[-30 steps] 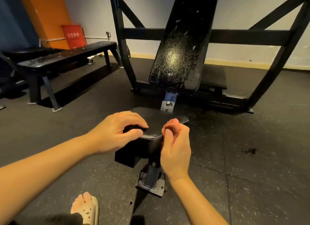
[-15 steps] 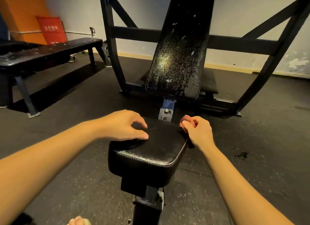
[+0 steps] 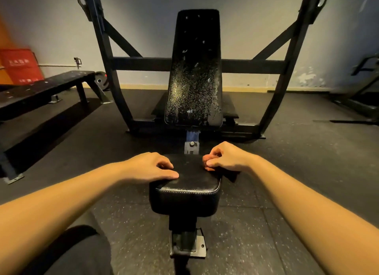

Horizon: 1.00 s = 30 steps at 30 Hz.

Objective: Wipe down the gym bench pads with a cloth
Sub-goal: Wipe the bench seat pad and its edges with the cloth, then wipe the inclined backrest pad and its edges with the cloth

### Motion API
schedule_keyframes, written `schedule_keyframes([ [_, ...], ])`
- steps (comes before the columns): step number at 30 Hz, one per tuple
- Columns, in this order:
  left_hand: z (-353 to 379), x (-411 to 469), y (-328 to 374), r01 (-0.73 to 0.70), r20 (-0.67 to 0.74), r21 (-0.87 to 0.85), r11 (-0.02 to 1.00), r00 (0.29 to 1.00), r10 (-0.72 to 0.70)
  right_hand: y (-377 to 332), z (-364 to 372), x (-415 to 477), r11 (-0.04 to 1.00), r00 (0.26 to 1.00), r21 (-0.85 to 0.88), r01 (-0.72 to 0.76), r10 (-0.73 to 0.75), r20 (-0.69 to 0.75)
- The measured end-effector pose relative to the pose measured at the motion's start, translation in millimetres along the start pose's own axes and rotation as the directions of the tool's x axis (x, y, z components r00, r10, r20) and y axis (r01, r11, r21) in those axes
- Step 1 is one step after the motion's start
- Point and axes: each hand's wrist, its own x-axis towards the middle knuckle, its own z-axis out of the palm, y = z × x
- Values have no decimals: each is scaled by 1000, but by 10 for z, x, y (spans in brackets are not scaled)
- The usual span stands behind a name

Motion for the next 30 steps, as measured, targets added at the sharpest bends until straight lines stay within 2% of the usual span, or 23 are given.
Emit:
schedule_keyframes([
  [3,-45,33,38,7,50,22,1000,999,-8,-89,-86,-246,998,998,-38,42,-41,48],
  [5,-84,50,66,8,75,30,1000,997,-10,-164,-154,-321,998,992,52,44,-50,118],
  [6,-95,54,58,0,54,7,1000,999,0,-231,-176,-317,992,987,118,51,-68,144],
  [8,-115,59,31,-55,-94,-132,990,995,43,-366,-216,-196,967,988,244,69,-100,117],
  [10,-170,120,-22,-170,-244,-351,921,966,85,-508,-225,10,936,992,344,79,-109,68],
  [11,-224,179,-56,-224,-269,-453,863,957,108,-569,-212,138,911,992,406,72,-106,64],
  [13,-359,329,-135,-258,-243,-602,756,961,134,-656,-196,398,857,993,514,44,-93,70],
  [18,-723,694,-456,-218,-181,-750,624,976,123,-839,-205,762,742,998,670,20,-54,30],
  [20,-845,854,-549,-236,-171,-781,578,971,165,-884,-210,835,719,1000,695,25,-25,-9],
  [22,-956,1025,-612,-253,-180,-790,559,967,182,-966,-184,902,738,997,674,33,23,-73],
  [26,-1197,1363,-717,-316,-278,-716,622,947,162,-1162,-70,1073,757,948,649,76,146,-281],
  [28,-1347,1482,-777,-375,-333,-654,656,922,196,-1306,-25,1152,752,923,657,54,214,-321],
  [30,-1505,1553,-844,-410,-330,-636,654,910,250,-1458,6,1247,783,892,622,17,269,-363],
])
